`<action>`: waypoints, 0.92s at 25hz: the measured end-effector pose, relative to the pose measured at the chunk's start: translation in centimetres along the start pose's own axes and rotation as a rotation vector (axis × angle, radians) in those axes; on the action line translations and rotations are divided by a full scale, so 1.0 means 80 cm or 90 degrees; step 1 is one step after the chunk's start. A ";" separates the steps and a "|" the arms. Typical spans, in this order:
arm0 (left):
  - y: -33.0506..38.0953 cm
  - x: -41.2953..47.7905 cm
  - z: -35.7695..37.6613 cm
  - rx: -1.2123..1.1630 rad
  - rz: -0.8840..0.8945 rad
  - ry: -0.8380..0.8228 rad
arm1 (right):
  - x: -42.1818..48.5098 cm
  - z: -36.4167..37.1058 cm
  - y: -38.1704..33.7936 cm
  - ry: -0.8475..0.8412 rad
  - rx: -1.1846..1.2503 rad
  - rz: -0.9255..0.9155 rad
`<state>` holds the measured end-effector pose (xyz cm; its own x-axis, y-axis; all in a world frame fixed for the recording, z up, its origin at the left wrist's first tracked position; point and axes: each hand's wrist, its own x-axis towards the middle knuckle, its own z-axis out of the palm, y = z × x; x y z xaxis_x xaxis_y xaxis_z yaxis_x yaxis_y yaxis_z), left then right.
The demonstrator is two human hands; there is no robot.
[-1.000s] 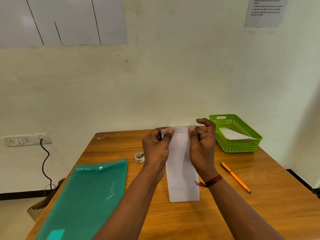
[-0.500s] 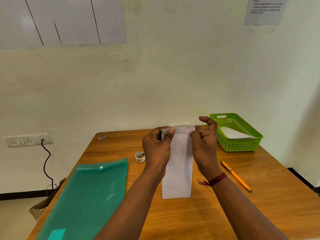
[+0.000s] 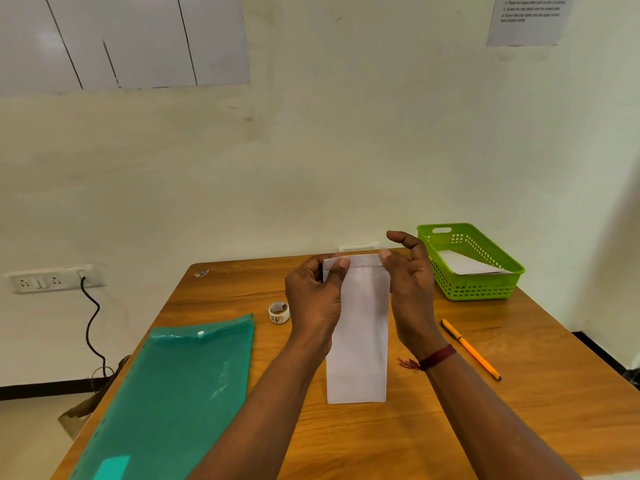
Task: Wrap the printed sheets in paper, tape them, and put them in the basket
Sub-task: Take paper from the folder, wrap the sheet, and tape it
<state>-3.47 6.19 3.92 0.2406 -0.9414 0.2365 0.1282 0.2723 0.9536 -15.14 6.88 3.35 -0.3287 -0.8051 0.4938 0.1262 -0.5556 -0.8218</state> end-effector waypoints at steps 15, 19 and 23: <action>-0.005 0.006 -0.001 -0.013 -0.005 -0.013 | 0.006 -0.007 0.004 -0.022 -0.079 -0.031; -0.005 0.005 -0.003 -0.022 0.006 -0.009 | -0.001 -0.009 0.006 -0.059 -0.073 -0.016; -0.004 0.011 -0.006 -0.096 -0.016 0.018 | -0.021 -0.028 0.019 -0.121 -0.090 0.108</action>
<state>-2.86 5.37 3.76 0.2623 -0.9428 0.2057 0.2766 0.2777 0.9200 -16.51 7.89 0.62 -0.1315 -0.9158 0.3796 0.0284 -0.3862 -0.9220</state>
